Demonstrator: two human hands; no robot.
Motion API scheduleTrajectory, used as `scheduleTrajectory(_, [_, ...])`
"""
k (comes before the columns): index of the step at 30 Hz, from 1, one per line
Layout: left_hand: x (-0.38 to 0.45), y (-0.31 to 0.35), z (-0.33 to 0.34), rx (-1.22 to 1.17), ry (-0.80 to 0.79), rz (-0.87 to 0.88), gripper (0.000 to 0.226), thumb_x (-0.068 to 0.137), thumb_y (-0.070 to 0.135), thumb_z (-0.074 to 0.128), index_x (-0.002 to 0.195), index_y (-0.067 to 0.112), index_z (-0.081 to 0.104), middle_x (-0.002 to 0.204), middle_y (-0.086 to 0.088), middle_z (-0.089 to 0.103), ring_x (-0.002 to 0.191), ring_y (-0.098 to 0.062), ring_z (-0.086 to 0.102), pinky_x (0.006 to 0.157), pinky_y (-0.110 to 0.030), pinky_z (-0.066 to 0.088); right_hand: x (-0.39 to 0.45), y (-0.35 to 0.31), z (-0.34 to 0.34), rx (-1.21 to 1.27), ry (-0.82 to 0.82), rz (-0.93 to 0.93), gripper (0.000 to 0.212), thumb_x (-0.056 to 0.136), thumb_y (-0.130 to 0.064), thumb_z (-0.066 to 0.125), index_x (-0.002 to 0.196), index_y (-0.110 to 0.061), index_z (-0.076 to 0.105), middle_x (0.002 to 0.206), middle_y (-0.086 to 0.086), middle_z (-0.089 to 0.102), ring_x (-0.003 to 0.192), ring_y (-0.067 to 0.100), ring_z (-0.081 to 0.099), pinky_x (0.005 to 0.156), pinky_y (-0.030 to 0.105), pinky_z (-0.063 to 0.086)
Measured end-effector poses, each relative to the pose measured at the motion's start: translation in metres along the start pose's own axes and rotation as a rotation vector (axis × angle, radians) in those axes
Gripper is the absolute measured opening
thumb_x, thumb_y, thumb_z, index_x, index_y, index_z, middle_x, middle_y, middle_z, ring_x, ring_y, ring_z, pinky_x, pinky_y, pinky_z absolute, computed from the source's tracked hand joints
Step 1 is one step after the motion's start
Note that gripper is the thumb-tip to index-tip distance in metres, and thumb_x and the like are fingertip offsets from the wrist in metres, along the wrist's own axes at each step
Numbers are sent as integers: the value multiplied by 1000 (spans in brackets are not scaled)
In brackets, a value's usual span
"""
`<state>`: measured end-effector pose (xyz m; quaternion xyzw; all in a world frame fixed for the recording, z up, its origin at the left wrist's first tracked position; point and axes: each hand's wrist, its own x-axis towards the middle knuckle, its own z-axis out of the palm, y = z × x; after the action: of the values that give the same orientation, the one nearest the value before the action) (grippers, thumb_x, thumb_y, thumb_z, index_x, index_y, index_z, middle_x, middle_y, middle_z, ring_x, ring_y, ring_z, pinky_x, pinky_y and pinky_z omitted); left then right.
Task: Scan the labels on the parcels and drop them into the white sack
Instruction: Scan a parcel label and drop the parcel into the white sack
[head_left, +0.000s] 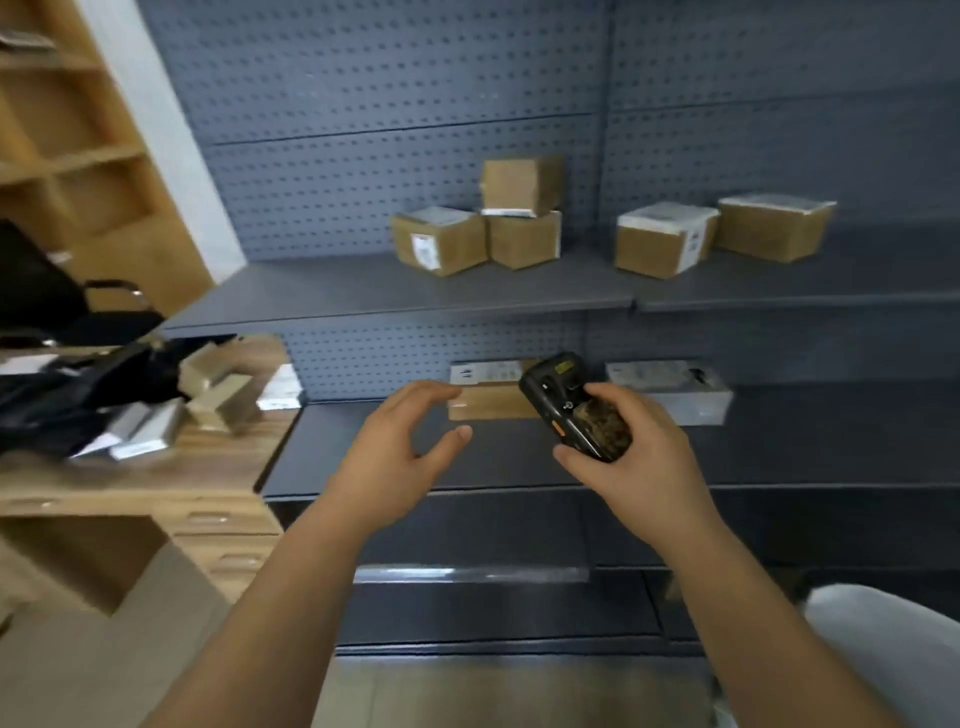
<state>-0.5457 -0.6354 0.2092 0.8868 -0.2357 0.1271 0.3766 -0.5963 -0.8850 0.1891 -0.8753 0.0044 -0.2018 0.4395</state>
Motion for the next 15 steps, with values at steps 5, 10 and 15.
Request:
scheduleTrajectory(5, [-75,-87,-110,58,92,-137,37,90,27,69,125,20,61,120,17,55,108,11,44,97,-11,37,-16,-85,134,30,-115,-70,65,71,-37,85,129,-39,56,120,-19,53,109,4,53,93,26,45])
scheduleTrajectory(10, [-152,-176,-230,170,150,-273,43,90,34,67,131,26,57,130,18,52,116,10,43,102,-13,36,-27,-180,264,55,-262,-170,64,72,-35,85,129,-37,56,119,-18,53,104,4,51,86,23,41])
scheduleTrajectory(15, [-210,-238,-325,199,279,-457,44,89,41,63,131,29,56,130,14,54,119,-1,50,105,-26,42,-24,-256,368,96,-403,-236,63,71,-33,85,128,-37,57,117,-16,54,105,8,52,88,27,45])
